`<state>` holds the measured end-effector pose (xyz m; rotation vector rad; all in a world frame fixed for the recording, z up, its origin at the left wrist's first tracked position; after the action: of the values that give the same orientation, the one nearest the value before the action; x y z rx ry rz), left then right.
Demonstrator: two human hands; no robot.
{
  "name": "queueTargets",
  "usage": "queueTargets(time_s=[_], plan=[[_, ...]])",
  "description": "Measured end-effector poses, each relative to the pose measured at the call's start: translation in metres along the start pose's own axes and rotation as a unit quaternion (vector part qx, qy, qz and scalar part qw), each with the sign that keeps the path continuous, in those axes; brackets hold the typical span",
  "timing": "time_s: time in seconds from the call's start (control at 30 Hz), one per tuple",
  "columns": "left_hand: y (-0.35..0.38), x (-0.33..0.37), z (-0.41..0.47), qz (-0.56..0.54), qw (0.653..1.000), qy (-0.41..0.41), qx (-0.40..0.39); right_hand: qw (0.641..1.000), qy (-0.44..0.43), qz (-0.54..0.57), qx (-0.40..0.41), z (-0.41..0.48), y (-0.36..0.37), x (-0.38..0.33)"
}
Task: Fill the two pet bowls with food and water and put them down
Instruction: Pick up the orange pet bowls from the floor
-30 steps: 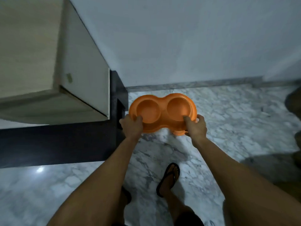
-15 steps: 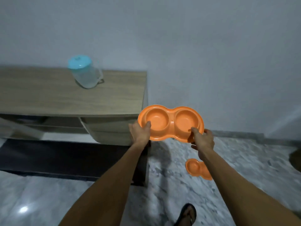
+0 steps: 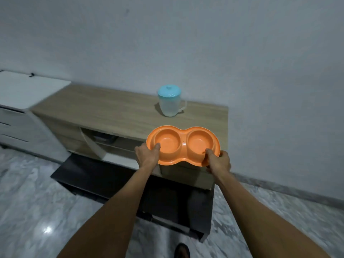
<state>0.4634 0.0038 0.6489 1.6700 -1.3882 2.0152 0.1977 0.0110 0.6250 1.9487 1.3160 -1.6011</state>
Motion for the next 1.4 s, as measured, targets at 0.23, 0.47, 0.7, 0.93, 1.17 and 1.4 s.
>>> queueTargets(time_s=[0.23,0.47,0.7,0.93,1.17,1.4], plan=[[-0.028,-0.024,0.117,0.008,0.999,-0.023,0.031,1.000,0.001,-0.004,-0.024,-0.008,0.127,-0.029],[-0.039,-0.032,0.223,0.009,0.999,-0.020,0.033,0.999,0.027,-0.028,-0.029,-0.008,0.233,-0.060],[-0.031,-0.038,0.312,0.021,0.999,-0.027,0.015,0.996,0.030,-0.080,-0.010,0.007,0.313,-0.073],[-0.003,-0.033,0.383,0.060,0.996,-0.005,-0.062,0.990,0.055,-0.108,0.066,0.021,0.361,-0.086],[0.019,-0.025,0.429,0.116,0.986,0.019,-0.116,0.981,0.077,-0.132,0.117,0.024,0.386,-0.091],[0.024,-0.035,0.440,0.163,0.977,0.013,-0.136,0.973,0.077,-0.159,0.148,0.024,0.396,-0.088]])
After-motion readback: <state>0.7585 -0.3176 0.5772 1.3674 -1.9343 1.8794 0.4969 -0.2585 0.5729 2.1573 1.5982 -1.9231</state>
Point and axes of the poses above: each hand's wrist, its own z-axis towards the middle knuckle, its own y-axis out of the palm, x = y × z, the point moved 4 cm from there along z, towards the middle knuckle, and after that the axes turned 10 degrees about x, right-handed, at the moved point
